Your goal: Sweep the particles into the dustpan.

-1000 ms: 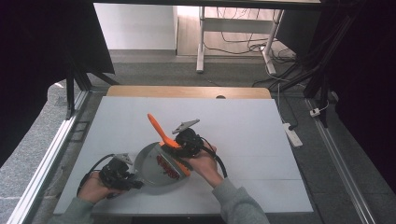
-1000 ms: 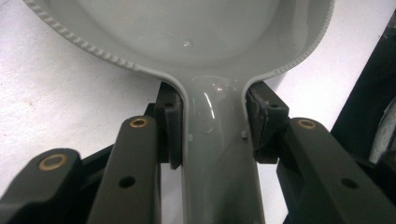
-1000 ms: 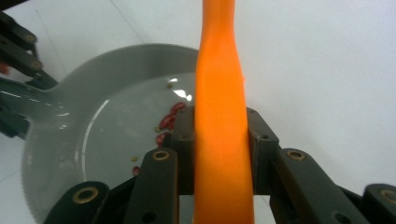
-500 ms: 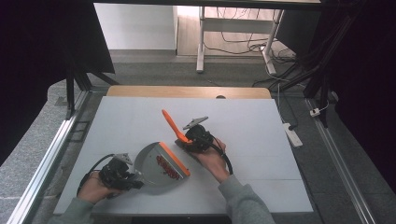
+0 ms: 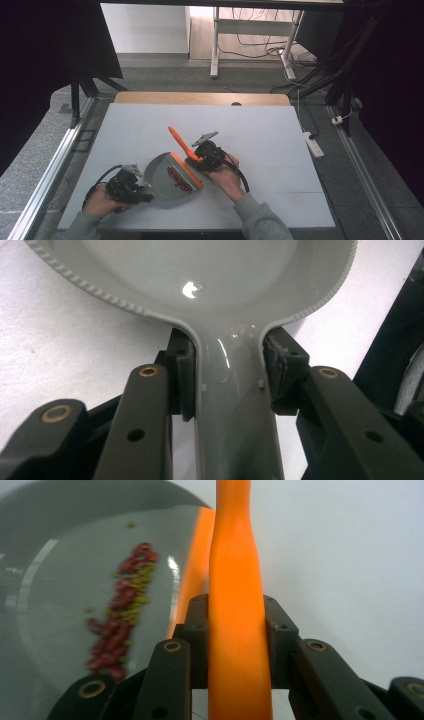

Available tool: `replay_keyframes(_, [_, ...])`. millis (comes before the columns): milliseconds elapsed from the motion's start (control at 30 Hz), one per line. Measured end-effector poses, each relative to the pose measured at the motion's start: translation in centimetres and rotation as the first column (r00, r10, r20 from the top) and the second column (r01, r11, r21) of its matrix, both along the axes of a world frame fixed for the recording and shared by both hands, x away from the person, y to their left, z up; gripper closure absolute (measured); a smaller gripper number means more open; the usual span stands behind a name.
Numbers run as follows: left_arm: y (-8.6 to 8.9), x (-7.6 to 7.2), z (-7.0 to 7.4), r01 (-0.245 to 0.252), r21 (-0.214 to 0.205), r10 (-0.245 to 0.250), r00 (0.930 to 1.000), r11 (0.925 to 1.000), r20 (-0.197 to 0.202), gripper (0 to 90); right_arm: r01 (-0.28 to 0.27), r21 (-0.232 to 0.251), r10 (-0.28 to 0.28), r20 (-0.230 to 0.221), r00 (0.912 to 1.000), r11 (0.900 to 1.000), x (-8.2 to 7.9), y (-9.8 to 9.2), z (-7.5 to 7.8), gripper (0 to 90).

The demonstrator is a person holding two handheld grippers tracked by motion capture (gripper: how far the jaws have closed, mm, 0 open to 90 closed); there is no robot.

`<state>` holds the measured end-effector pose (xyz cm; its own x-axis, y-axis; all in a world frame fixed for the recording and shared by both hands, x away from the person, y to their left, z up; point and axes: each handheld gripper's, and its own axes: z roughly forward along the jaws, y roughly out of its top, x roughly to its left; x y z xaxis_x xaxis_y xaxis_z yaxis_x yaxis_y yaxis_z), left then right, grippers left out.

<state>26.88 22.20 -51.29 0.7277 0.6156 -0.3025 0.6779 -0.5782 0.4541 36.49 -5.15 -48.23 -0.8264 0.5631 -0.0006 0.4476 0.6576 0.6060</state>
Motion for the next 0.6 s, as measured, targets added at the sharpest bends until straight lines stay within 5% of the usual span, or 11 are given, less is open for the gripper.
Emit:
replay_keyframes(267, [0.0,0.0,0.0,0.000,0.003,0.000,1.0000,1.0000,0.000,61.7,-0.006,0.066,0.006,0.002,1.0000,0.9978,-1.9,0.7,-0.1,71.0])
replay_keyframes(433, [0.0,0.0,0.0,0.000,0.002,0.000,1.0000,1.0000,0.001,61.7,-0.076,0.150,0.082,-0.035,0.9960,0.9857,-2.4,2.0,0.3,71.0])
replay_keyframes(600, [0.0,-0.1,0.0,-0.004,-0.001,0.004,1.0000,1.0000,0.003,61.7,-0.057,0.163,0.060,-0.016,0.9981,0.9849,-1.9,1.4,0.9,71.0])
